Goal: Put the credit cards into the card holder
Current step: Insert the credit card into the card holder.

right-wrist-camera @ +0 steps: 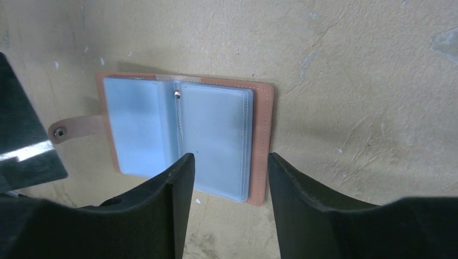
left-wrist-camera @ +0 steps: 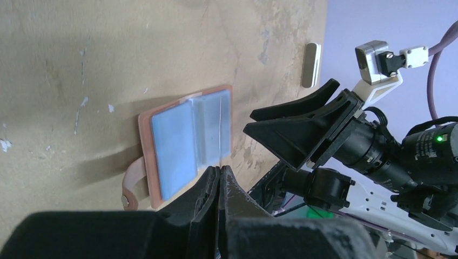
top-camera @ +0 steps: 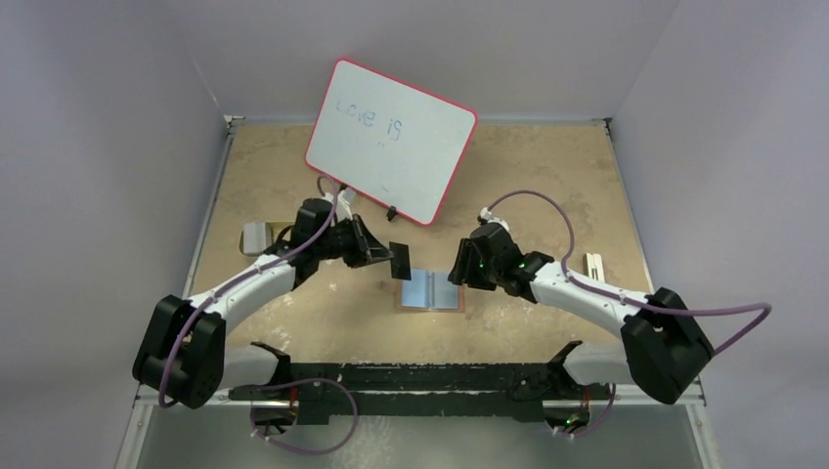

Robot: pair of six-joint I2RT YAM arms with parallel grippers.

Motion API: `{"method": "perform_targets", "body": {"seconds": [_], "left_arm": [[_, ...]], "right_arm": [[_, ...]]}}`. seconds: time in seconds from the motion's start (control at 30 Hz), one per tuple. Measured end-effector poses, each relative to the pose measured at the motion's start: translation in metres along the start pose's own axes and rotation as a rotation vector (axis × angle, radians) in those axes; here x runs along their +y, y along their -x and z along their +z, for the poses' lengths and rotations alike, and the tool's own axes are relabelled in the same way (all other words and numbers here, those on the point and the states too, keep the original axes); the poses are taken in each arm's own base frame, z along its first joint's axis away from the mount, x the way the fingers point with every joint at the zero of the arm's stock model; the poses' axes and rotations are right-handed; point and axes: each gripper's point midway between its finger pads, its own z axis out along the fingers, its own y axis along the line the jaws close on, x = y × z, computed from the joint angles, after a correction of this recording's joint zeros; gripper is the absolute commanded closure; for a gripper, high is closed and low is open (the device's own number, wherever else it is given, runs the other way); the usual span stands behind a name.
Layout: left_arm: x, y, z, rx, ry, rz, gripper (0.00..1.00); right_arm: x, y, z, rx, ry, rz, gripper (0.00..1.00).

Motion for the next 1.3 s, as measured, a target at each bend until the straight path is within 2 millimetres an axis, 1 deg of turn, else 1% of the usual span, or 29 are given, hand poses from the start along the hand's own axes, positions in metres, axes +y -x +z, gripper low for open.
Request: {"method": "perform_targets", "body": {"seconds": [0.1, 0.17, 0.27, 0.47, 0.63, 0.77, 1.03, 1.17, 1.3], "left_arm": [[0.011, -0.015, 0.01, 0.011, -0.016, -0.054, 1.0], [0.015, -0.023, 0.016, 0.02, -0.028, -0.075, 1.0], [0.015, -0.03, 0.024, 0.027, -0.05, -0.088, 1.0], [0.019, -0.043, 0.041, 0.053, -0.079, -0.085, 1.0], [0.028, -0.05, 0.05, 0.074, -0.07, -0.075, 1.0], [0.033, -0.053, 0.054, 0.08, -0.067, -0.066, 1.0], [0.035, -0.063, 0.065, 0.1, -0.088, -0.049, 1.0], [0.035, -0.069, 0.066, 0.113, -0.094, -0.041, 1.0], [0.04, -0.072, 0.07, 0.12, -0.087, -0.045, 1.0]], "right_arm": [[-0.001, -0.007, 0.006, 0.032, -0.003, -0.003, 0.52], [0.0, -0.008, 0.007, 0.036, 0.001, -0.002, 0.53], [0.003, -0.006, 0.009, 0.028, 0.012, -0.001, 0.53], [-0.002, -0.012, 0.016, 0.054, -0.009, -0.003, 0.54], [-0.003, -0.014, 0.017, 0.057, -0.008, -0.003, 0.58], [-0.006, -0.021, 0.018, 0.076, -0.007, -0.003, 0.6], [-0.007, -0.023, 0.021, 0.08, -0.005, -0.004, 0.61], [-0.009, -0.025, 0.023, 0.083, -0.006, -0.003, 0.61], [-0.01, -0.026, 0.023, 0.084, -0.008, -0.004, 0.62]]}}
